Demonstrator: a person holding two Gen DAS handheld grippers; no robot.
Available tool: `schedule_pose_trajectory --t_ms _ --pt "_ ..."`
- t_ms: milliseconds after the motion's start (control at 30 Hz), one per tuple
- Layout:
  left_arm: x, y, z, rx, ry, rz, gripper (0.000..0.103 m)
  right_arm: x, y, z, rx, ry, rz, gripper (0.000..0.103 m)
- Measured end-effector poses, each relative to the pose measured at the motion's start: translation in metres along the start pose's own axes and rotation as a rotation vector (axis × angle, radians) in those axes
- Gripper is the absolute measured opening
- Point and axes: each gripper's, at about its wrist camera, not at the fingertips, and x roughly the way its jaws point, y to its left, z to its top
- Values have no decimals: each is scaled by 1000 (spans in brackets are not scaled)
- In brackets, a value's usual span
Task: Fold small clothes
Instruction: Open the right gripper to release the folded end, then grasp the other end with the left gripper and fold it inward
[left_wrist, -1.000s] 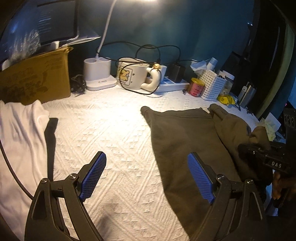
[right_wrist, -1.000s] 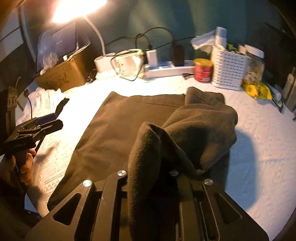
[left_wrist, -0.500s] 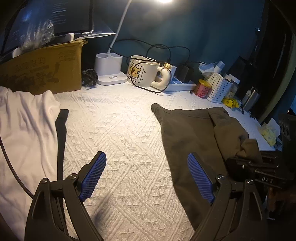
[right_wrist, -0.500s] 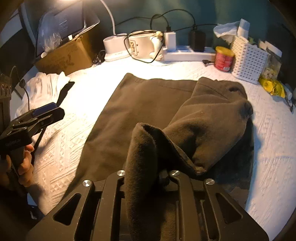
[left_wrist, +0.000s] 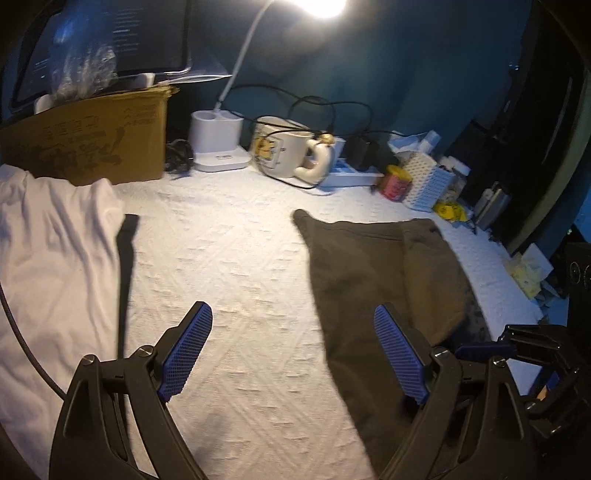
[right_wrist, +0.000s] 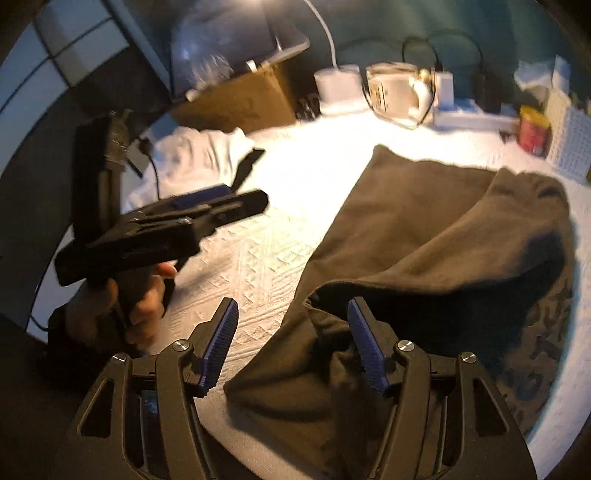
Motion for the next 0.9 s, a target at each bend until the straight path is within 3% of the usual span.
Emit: schedule_pose_trajectory --t_ms 233,367,467,500,567,733,833,900 --pt "8 -47 -7 68 57 -71 89 -45 -19 -15 39 -95 -36 65" --pt "11 -73 -9 120 80 -92 89 -61 -49 -31 99 -132 -122 65" --pt "21 -90 -16 175 109 -67 89 -61 -68 -47 137 -138 -126 65" --pt "24 -91 -18 181 128 -52 89 -61 -70 -53 135 -137 -120 61" --pt "27 -93 -26 173 159 -46 89 -58 -67 -63 90 -141 -80 35" --pt "12 -105 -36 166 154 -115 89 -54 -74 -77 94 -126 -100 35" --pt "11 -125 -46 214 175 -164 88 -61 -84 -82 122 -143 -110 35" --pt "20 -133 -53 236 208 -172 77 -68 -88 -85 129 -160 -118 35"
